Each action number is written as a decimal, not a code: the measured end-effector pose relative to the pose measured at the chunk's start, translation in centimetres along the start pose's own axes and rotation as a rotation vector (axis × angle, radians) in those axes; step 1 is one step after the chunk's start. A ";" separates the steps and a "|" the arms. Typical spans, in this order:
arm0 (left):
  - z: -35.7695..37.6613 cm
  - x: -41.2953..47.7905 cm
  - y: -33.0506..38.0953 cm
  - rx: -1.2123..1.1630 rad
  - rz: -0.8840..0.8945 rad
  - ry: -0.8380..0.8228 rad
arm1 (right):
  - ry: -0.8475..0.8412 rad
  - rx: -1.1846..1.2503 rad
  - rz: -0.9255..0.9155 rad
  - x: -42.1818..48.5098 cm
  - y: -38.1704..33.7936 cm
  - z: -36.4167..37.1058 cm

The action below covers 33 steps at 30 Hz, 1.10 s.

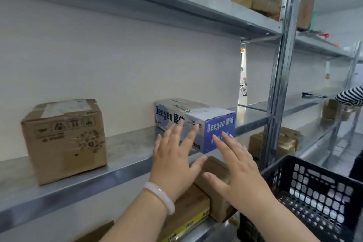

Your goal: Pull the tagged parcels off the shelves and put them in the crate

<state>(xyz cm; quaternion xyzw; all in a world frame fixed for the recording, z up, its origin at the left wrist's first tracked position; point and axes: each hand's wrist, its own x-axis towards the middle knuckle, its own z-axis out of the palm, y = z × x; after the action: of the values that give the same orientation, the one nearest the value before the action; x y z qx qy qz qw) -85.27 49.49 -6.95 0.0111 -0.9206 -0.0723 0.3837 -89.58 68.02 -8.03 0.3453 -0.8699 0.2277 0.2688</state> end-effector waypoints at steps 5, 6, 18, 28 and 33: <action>-0.6 -2.3 0.0 0.090 -0.037 0.010 | -0.048 0.048 -0.054 -1.0 0.2 1.4; -0.9 -3.2 0.0 0.108 -0.058 0.001 | -0.064 0.058 -0.074 -1.3 -0.1 1.7; -7.9 -21.6 -1.4 0.361 -0.420 -0.187 | -0.345 0.251 -0.387 -9.5 -8.9 6.5; -20.5 -34.9 -6.9 0.539 -0.728 -0.181 | -0.413 0.337 -0.640 -13.8 -26.8 8.6; -29.7 -44.3 -11.2 0.606 -0.854 -0.171 | -0.482 0.442 -0.728 -18.8 -40.4 10.3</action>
<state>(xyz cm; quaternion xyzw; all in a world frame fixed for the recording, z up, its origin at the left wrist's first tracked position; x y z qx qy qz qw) -33.40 38.04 -19.14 0.4895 -0.8417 0.0466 0.2230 -51.95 44.40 -18.96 0.7188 -0.6608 0.2118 0.0424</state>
